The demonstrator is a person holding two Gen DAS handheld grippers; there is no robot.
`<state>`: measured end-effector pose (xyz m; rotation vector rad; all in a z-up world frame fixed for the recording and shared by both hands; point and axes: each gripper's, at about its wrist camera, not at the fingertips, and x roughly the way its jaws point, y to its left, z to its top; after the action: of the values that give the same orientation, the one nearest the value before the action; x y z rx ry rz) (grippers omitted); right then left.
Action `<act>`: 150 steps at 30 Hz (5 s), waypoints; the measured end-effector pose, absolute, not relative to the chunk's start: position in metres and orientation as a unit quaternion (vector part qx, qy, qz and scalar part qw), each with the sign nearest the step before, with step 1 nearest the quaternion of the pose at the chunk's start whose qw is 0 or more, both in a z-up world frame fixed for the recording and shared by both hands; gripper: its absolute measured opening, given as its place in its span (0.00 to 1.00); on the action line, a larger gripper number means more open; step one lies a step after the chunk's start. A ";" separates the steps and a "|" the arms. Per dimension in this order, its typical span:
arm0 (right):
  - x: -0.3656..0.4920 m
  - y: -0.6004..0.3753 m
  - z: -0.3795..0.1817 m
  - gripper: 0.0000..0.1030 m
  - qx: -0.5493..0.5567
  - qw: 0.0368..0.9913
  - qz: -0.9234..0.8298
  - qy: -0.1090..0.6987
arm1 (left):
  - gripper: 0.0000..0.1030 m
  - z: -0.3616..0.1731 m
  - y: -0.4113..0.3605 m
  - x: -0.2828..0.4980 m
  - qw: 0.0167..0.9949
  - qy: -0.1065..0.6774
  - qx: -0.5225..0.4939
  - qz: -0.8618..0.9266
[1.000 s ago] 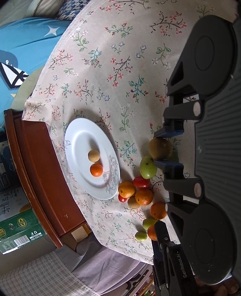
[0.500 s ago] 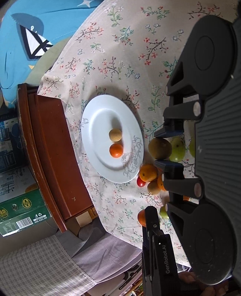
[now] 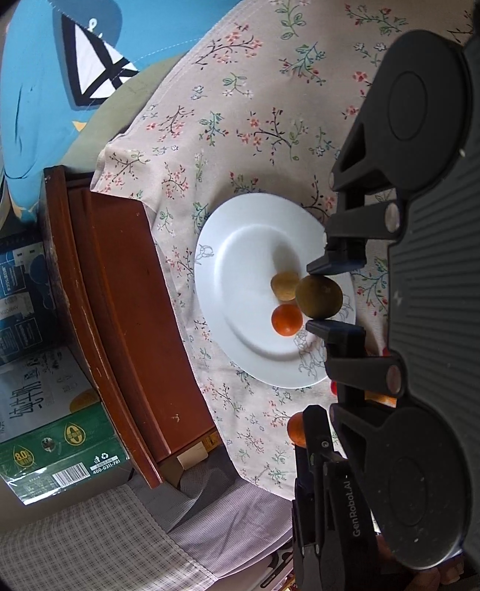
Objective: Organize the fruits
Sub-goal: 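Carry the tangerine with the left tool while the right tool carries the kiwi toward the plate, then open the left tool onto the plate while the right tool releases the kiwi beside it, then withdraw both open tools from the plate back toward the fruit cluster, then grasp a small green fruit with the left tool while the right tool grasps a green fruit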
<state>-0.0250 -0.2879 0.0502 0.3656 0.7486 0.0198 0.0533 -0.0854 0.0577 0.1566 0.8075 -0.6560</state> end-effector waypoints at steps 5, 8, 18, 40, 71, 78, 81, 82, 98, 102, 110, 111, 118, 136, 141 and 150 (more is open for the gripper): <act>-0.008 -0.296 0.046 0.25 0.182 0.912 0.000 0.366 | 0.28 0.051 -0.094 0.073 0.862 0.395 0.069 -0.310; 0.001 -0.299 0.044 0.25 0.183 0.912 -0.004 0.367 | 0.28 0.047 -0.101 0.083 0.861 0.396 0.071 -0.312; 0.023 -0.310 0.032 0.25 0.193 0.906 -0.024 0.376 | 0.28 0.037 -0.115 0.104 0.856 0.405 0.066 -0.314; 0.031 -0.322 0.036 0.35 0.229 0.904 -0.040 0.359 | 0.70 0.049 -0.113 0.101 0.874 0.389 0.081 -0.280; -0.034 -0.289 0.043 0.45 0.220 0.893 -0.022 0.391 | 0.79 0.059 -0.034 0.074 0.870 0.433 0.083 -0.219; -0.055 -0.284 0.045 0.45 0.228 0.891 -0.019 0.392 | 0.79 0.058 -0.010 0.069 0.872 0.444 0.064 -0.196; -0.062 -0.283 0.044 0.45 0.236 0.888 -0.019 0.394 | 0.80 0.056 0.000 0.067 0.872 0.450 0.054 -0.185; -0.065 -0.283 0.044 0.45 0.237 0.887 -0.019 0.395 | 0.80 0.056 0.002 0.066 0.872 0.452 0.051 -0.182; -0.104 -0.268 0.028 0.45 0.240 0.873 -0.024 0.424 | 0.80 0.040 0.013 0.042 0.859 0.471 0.079 -0.185; -0.108 -0.257 0.023 0.45 0.224 0.872 -0.017 0.435 | 0.80 0.035 0.013 0.040 0.857 0.473 0.086 -0.188; -0.104 -0.242 0.017 0.45 0.186 0.879 -0.018 0.439 | 0.80 0.028 0.010 0.042 0.863 0.457 0.079 -0.203; -0.104 -0.241 0.017 0.45 0.179 0.881 -0.019 0.438 | 0.80 0.028 0.008 0.042 0.863 0.455 0.080 -0.203; -0.101 -0.235 0.016 0.44 0.156 0.888 -0.020 0.432 | 0.77 0.021 0.005 0.047 0.867 0.449 0.079 -0.200; -0.100 -0.232 0.015 0.31 0.151 0.892 -0.015 0.427 | 0.30 0.012 -0.001 0.051 0.866 0.447 0.084 -0.205; -0.100 -0.233 0.015 0.31 0.154 0.891 -0.015 0.426 | 0.20 0.013 0.000 0.051 0.867 0.447 0.075 -0.206; -0.100 -0.234 0.018 0.31 0.161 0.894 -0.016 0.418 | 0.20 0.025 -0.005 0.044 0.877 0.422 0.075 -0.215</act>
<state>-0.0999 -0.2343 0.0177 0.3347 0.8670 -0.0331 0.0437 -0.0048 0.0254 0.1570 0.8813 -0.4493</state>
